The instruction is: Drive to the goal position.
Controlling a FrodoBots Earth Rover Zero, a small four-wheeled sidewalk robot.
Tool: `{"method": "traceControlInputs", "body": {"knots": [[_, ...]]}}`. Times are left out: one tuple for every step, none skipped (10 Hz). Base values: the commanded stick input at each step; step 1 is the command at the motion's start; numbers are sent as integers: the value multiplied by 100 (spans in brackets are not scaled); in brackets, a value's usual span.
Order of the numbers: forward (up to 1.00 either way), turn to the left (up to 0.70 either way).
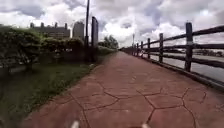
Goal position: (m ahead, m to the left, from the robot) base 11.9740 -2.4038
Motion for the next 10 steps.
{"method": "traceControlInputs", "body": {"knots": [[70,0],[70,0],[70,0],[70,0],[70,0],[70,0],[70,0],[70,0],[70,0],[70,0]]}}
